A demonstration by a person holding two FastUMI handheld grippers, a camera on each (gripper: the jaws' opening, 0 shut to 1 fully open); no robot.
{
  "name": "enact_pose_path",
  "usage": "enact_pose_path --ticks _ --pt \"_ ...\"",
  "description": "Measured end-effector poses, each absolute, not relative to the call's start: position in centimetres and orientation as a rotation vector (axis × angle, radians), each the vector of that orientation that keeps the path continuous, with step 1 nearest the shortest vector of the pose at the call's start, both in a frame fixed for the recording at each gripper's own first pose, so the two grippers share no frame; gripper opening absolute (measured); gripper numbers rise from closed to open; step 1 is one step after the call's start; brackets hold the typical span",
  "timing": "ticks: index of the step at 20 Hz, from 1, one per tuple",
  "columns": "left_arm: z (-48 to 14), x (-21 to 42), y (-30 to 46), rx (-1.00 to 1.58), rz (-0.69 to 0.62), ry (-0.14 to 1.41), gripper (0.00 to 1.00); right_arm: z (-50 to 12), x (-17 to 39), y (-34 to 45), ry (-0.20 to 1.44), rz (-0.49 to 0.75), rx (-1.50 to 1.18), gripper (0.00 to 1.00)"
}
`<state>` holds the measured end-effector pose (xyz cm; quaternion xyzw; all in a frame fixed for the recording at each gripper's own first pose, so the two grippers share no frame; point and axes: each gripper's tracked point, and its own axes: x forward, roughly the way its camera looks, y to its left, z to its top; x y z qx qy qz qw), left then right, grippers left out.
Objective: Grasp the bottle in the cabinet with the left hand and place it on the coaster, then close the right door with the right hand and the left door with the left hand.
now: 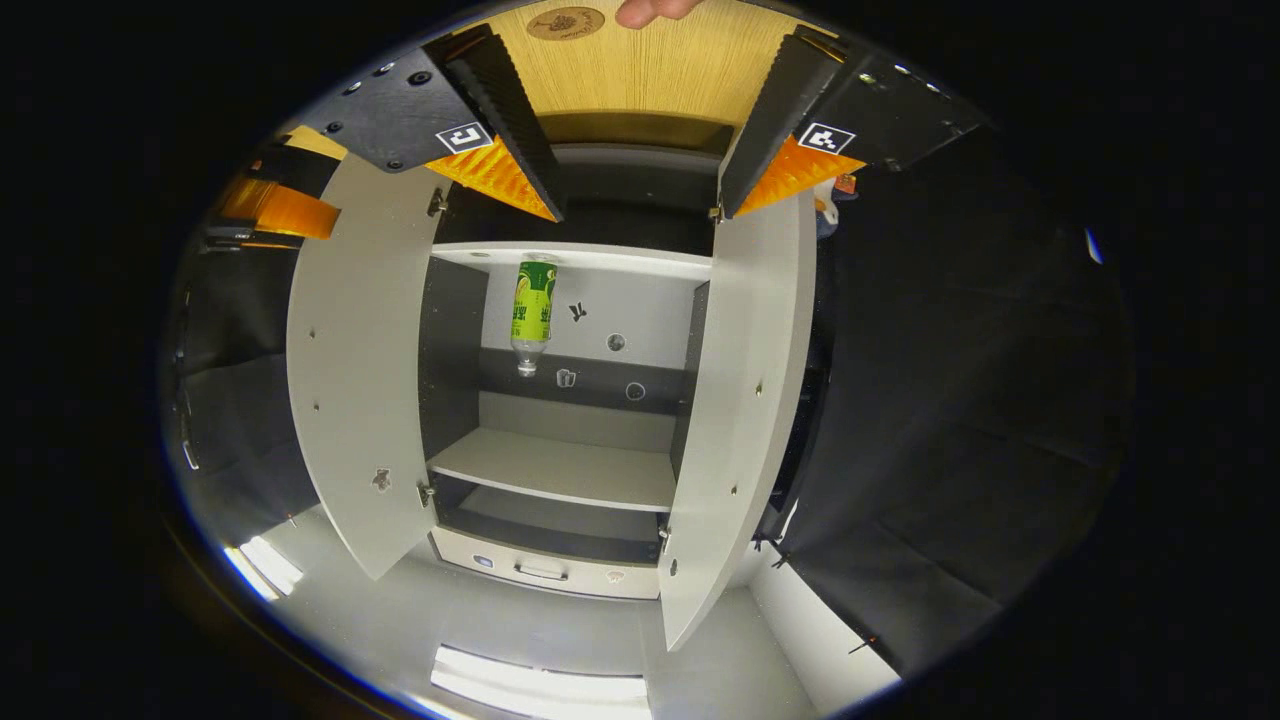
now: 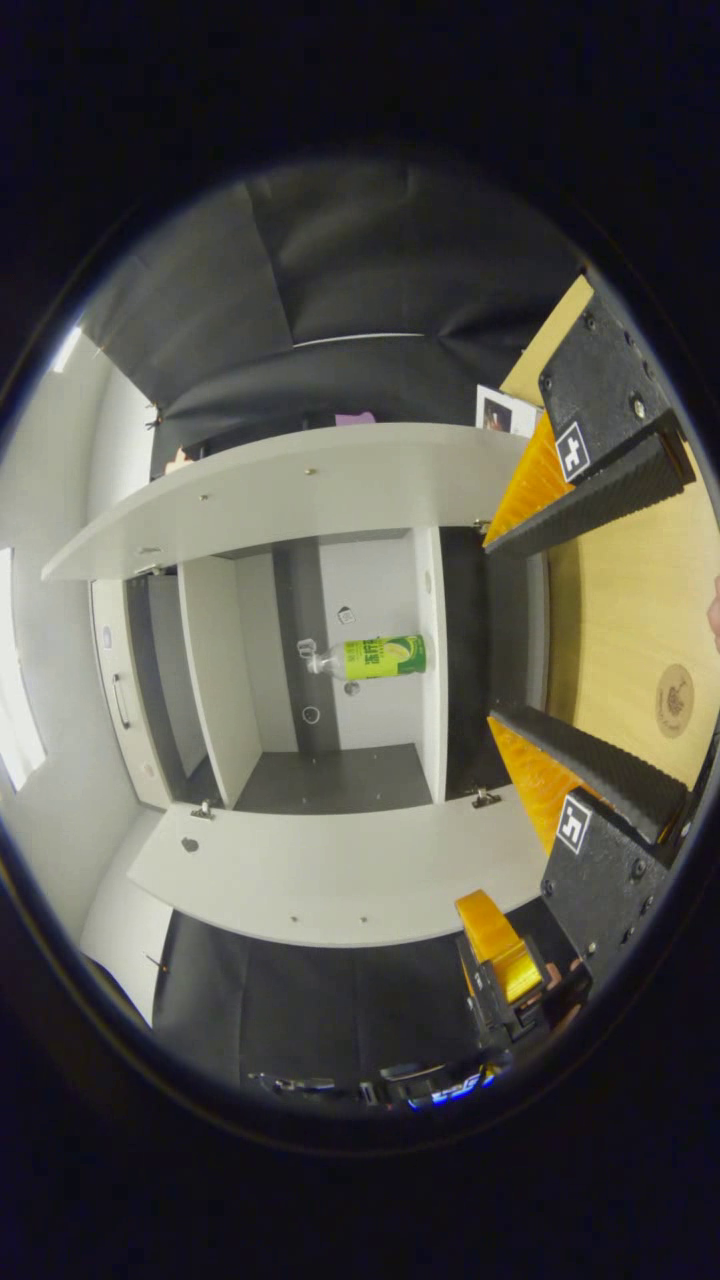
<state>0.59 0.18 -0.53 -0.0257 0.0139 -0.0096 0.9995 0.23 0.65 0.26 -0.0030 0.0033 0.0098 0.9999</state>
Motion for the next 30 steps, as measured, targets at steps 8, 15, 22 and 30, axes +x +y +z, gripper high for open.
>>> enact_pose_path --ticks 8,15,22,30 --pt "3.7 8.4 -6.6 -0.150 -0.307 0.018 0.99 1.1 -0.3 0.7 -0.010 0.015 -0.021 0.98" --pt "4.6 20.2 -12.4 -0.128 -0.406 0.036 0.95 1.0 -1.7 -0.4 -0.013 -0.030 0.004 0.98" --pt "2.2 30.5 -16.3 -0.088 -0.376 0.079 0.95 1.4 -2.3 -3.3 -0.022 -0.112 0.011 0.98" --pt "0.4 36.2 -16.5 -0.048 -0.293 0.093 0.95 1.1 -1.5 -5.3 -0.010 -0.154 0.030 0.98"
